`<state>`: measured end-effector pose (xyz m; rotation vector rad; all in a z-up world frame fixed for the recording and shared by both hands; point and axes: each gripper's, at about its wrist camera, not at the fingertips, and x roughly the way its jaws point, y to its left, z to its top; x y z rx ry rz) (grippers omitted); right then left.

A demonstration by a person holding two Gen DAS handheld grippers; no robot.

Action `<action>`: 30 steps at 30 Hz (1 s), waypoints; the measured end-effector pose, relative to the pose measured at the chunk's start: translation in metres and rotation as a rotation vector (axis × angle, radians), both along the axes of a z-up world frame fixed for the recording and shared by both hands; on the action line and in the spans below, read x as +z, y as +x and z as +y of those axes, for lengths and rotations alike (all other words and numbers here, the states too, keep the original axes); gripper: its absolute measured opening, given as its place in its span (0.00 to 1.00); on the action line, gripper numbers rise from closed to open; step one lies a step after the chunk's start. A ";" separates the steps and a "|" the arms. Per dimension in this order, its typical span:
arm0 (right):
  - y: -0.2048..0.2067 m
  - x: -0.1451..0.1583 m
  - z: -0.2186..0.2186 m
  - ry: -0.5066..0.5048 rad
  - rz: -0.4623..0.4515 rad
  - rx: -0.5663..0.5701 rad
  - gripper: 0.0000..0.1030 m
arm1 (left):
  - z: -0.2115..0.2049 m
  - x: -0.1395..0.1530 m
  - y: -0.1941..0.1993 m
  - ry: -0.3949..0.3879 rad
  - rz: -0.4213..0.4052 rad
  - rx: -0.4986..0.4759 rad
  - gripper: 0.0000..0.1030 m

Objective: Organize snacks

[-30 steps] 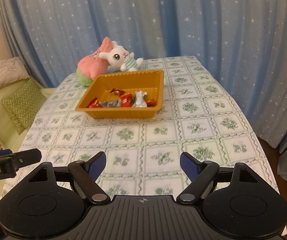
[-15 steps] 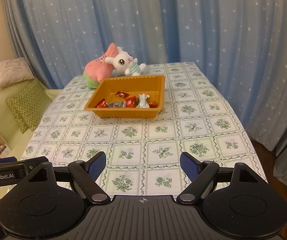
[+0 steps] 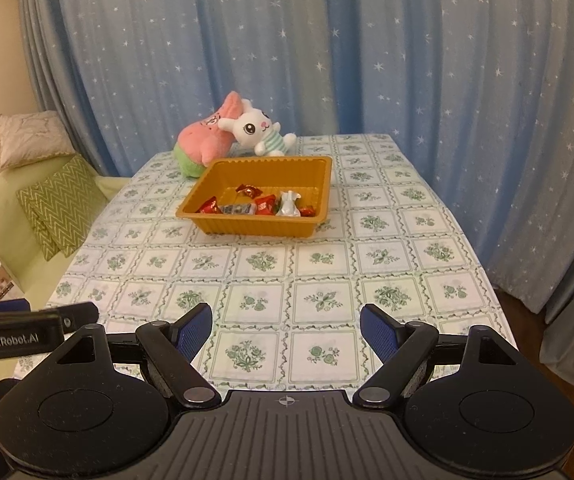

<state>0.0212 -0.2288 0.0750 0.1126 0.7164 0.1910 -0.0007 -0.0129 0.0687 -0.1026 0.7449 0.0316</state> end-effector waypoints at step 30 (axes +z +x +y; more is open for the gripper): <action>-0.004 -0.004 -0.005 0.017 0.010 -0.015 0.78 | -0.006 0.002 -0.006 0.002 -0.010 -0.027 1.00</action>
